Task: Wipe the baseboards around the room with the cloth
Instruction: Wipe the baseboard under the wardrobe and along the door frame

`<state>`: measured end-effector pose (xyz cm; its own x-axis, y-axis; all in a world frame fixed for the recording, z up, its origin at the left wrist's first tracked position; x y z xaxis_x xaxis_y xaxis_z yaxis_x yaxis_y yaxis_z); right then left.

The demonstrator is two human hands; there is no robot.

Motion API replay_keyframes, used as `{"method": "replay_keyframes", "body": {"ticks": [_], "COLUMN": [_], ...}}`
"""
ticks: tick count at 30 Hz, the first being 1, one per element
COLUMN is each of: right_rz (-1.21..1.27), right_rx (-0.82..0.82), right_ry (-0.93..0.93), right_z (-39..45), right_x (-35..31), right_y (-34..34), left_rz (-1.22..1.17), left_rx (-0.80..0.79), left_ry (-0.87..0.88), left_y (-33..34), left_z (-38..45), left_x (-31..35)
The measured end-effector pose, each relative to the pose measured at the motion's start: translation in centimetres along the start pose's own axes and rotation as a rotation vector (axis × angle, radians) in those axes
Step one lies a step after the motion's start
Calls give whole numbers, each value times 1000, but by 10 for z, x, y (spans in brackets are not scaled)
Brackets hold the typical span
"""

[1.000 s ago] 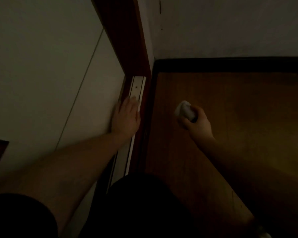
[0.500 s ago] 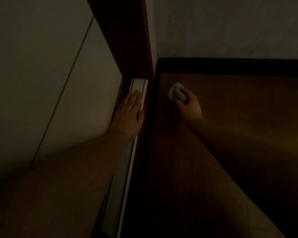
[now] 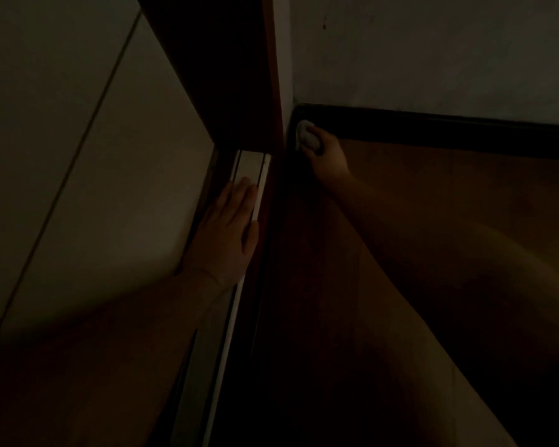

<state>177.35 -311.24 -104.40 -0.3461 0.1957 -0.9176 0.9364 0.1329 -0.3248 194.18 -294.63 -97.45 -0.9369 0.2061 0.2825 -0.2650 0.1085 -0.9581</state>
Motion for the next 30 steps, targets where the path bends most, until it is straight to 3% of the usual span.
{"method": "replay_keyframes", "body": {"ticks": [11, 20, 30], "right_rz": [204, 193, 230], "right_rx": [-160, -219, -283], "right_ry": [214, 157, 213], "right_z": [3, -88, -197], "right_x": [10, 39, 68], "right_y": [-2, 28, 61], "left_rz": [7, 34, 64], "left_rx": [-15, -23, -47], "left_ry": [-13, -21, -32], "left_y": [-1, -3, -5], "left_z": [0, -1, 0], "left_x": [0, -3, 2]}}
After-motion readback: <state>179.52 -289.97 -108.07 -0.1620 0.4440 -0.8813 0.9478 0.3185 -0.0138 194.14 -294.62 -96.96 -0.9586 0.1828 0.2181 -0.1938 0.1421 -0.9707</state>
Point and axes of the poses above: each hand's wrist, its own z-axis towards the middle knuckle, its own y-axis out of the palm, x = y × z, the point moved 10 cm from there along z, towards the middle knuckle, and after that the axes turned 4 degrees about z, right-handed, at the moved point
